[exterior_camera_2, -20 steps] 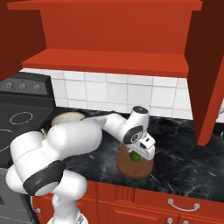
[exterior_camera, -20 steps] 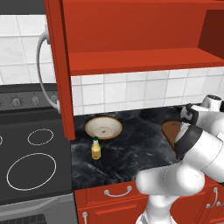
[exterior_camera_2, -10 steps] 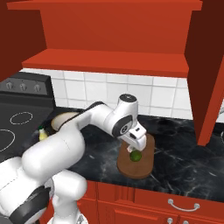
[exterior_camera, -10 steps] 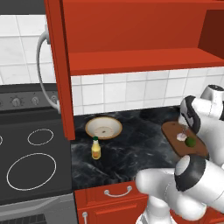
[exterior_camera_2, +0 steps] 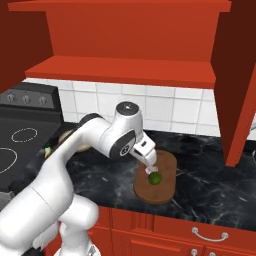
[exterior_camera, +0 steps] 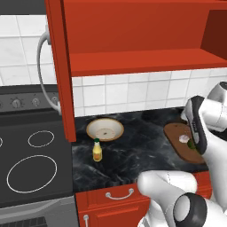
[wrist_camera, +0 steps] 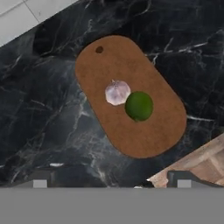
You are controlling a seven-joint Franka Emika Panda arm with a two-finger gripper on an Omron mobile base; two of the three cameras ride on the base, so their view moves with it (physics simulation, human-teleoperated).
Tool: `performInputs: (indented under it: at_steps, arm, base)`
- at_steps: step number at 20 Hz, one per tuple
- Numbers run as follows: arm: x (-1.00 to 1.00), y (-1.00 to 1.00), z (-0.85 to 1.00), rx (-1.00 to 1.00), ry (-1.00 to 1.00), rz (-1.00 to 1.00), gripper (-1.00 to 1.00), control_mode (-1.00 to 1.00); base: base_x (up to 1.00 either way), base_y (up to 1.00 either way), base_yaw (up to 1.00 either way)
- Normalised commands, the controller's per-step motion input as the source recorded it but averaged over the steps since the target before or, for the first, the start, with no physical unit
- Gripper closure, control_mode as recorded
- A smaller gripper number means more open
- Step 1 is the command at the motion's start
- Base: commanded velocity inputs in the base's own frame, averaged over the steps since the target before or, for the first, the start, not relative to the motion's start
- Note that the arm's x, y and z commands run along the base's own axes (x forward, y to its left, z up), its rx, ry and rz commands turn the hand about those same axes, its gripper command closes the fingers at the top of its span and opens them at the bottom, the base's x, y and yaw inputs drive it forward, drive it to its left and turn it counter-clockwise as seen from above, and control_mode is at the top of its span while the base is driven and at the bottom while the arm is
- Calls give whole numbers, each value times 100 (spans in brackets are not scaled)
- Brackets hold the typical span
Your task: Open the cabinet. Place the bowl and condiment on the counter. Then place the lime and garlic on the cutting board.
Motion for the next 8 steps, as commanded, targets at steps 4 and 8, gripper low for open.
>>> performInputs:
  at_steps: [4, 8]
  arm:
    - [-21, 46, 63, -5, -14, 0, -100, -100]
    - [-26, 48, 51, -9, -14, 0, -100, -100]
  base:
    - [0, 0, 0]
    - [0, 0, 0]
